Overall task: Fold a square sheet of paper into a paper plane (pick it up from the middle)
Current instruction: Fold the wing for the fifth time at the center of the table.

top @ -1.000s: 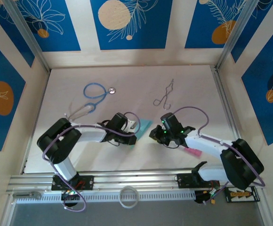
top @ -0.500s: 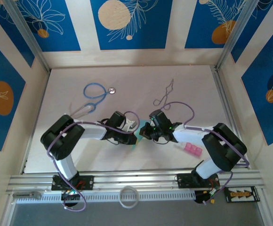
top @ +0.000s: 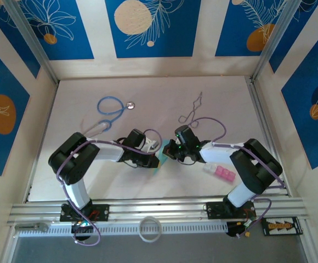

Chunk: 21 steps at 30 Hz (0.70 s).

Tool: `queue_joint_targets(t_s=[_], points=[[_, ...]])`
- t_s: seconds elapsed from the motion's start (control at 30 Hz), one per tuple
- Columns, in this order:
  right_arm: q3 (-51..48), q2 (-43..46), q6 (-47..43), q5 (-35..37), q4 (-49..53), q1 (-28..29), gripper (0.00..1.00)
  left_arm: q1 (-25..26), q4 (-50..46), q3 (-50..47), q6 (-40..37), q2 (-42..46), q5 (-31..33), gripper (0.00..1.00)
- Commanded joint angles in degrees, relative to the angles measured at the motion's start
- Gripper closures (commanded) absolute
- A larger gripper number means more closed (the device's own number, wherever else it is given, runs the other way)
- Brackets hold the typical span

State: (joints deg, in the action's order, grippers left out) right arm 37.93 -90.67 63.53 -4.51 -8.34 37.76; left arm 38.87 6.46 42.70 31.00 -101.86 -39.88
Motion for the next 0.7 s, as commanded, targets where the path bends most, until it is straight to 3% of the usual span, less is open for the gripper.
queue_joint_targets(t_s=[0.0, 0.67], points=[[1.3, -1.5, 0.6, 0.0, -0.1, -0.3, 0.95, -0.6, -1.0, 0.3, -0.2, -1.7, -1.4, 1.00], [1.6, -4.4, 1.4, 1.2, 0.8, -1.6, 0.97, -1.0, 0.2, -1.5, -0.6, -0.4, -2.4, 0.91]])
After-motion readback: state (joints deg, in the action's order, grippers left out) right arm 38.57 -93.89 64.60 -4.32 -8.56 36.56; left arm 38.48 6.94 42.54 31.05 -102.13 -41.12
